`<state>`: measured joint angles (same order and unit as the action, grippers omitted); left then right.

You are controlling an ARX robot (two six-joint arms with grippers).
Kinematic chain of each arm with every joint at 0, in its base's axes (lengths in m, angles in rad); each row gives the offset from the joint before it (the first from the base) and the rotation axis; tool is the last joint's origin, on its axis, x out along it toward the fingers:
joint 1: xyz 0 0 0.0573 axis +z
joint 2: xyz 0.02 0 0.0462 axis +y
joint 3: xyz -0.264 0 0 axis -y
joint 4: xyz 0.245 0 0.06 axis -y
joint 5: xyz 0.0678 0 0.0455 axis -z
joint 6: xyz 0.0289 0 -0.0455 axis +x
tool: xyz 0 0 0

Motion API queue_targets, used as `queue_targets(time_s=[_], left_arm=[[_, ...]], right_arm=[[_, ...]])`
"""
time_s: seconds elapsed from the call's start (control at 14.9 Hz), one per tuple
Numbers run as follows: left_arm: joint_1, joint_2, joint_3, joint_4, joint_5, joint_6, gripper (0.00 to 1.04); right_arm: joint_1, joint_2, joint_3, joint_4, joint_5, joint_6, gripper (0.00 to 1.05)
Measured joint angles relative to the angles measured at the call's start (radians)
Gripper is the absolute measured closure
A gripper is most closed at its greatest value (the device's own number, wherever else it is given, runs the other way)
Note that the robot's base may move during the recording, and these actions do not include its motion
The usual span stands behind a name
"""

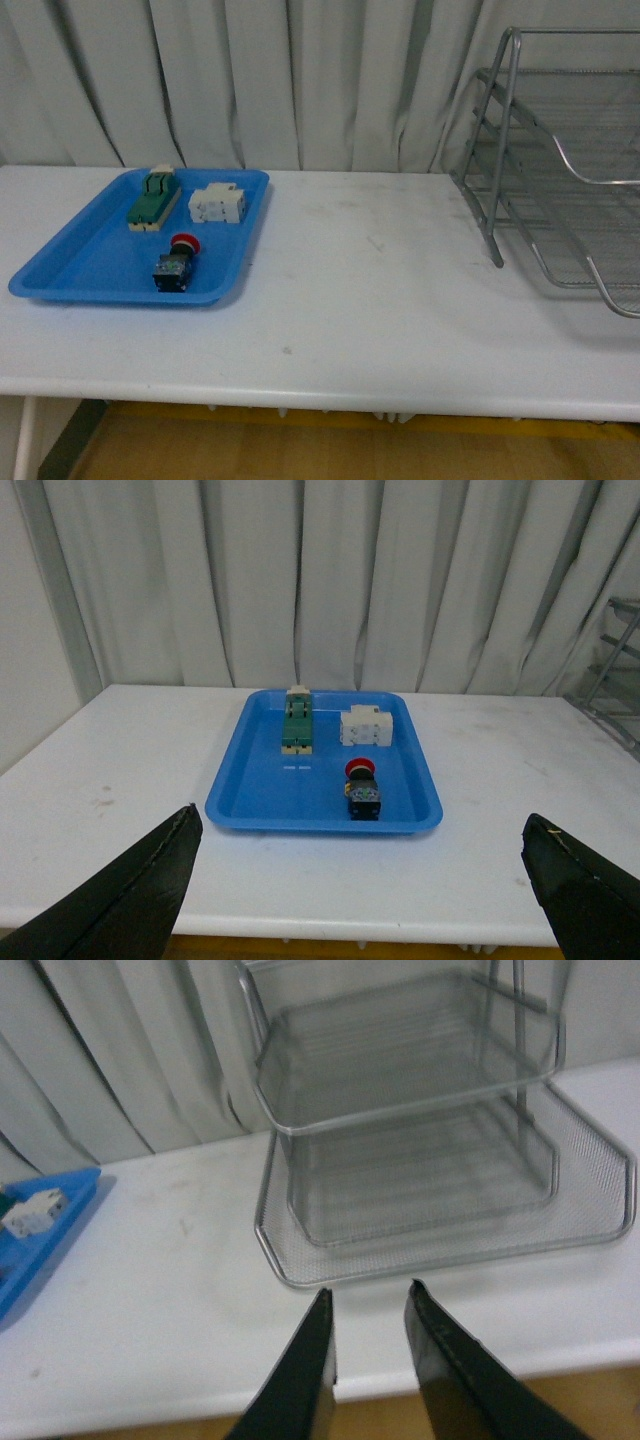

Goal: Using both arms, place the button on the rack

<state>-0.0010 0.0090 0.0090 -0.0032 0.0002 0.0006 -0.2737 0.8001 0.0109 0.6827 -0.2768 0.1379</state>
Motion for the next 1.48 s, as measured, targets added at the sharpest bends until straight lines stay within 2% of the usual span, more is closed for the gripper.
queue_targets(time_s=[0.07, 0.13, 0.2, 0.34, 0.81, 0.87, 0.94, 1.28, 1.34, 1.48], left_arm=[[0.0, 0.0, 0.0, 0.0, 0.0, 0.0, 0.07], [0.0, 0.0, 0.0, 0.0, -0.001, 0.0, 0.07], [0.0, 0.0, 0.0, 0.0, 0.0, 0.0, 0.07], [0.0, 0.0, 0.0, 0.0, 0.0, 0.0, 0.07], [0.0, 0.0, 0.0, 0.0, 0.0, 0.0, 0.07], [0.0, 0.0, 0.0, 0.0, 0.0, 0.0, 0.07], [0.0, 0.0, 0.0, 0.0, 0.0, 0.0, 0.07], [0.0, 0.0, 0.0, 0.0, -0.001, 0.0, 0.07], [0.0, 0.0, 0.0, 0.0, 0.0, 0.0, 0.07], [0.0, 0.0, 0.0, 0.0, 0.0, 0.0, 0.07]], right_arm=[[0.15, -0.195, 0.0, -0.121, 0.156, -0.072, 0.94], [0.279, -0.317, 0.0, -0.18, 0.256, -0.115, 1.03], [0.274, -0.389, 0.0, -0.27, 0.275, -0.131, 1.03], [0.274, -0.452, 0.0, -0.336, 0.275, -0.131, 1.03], [0.274, -0.623, 0.0, -0.504, 0.275, -0.131, 1.03], [0.274, -0.663, 0.001, -0.561, 0.275, -0.131, 1.03], [0.274, -0.758, 0.0, -0.688, 0.275, -0.132, 1.03], [0.274, -0.796, 0.0, -0.686, 0.277, -0.132, 1.03], [0.274, -0.796, 0.0, -0.686, 0.277, -0.133, 1.0], [0.274, -0.796, 0.0, -0.686, 0.277, -0.133, 0.76]])
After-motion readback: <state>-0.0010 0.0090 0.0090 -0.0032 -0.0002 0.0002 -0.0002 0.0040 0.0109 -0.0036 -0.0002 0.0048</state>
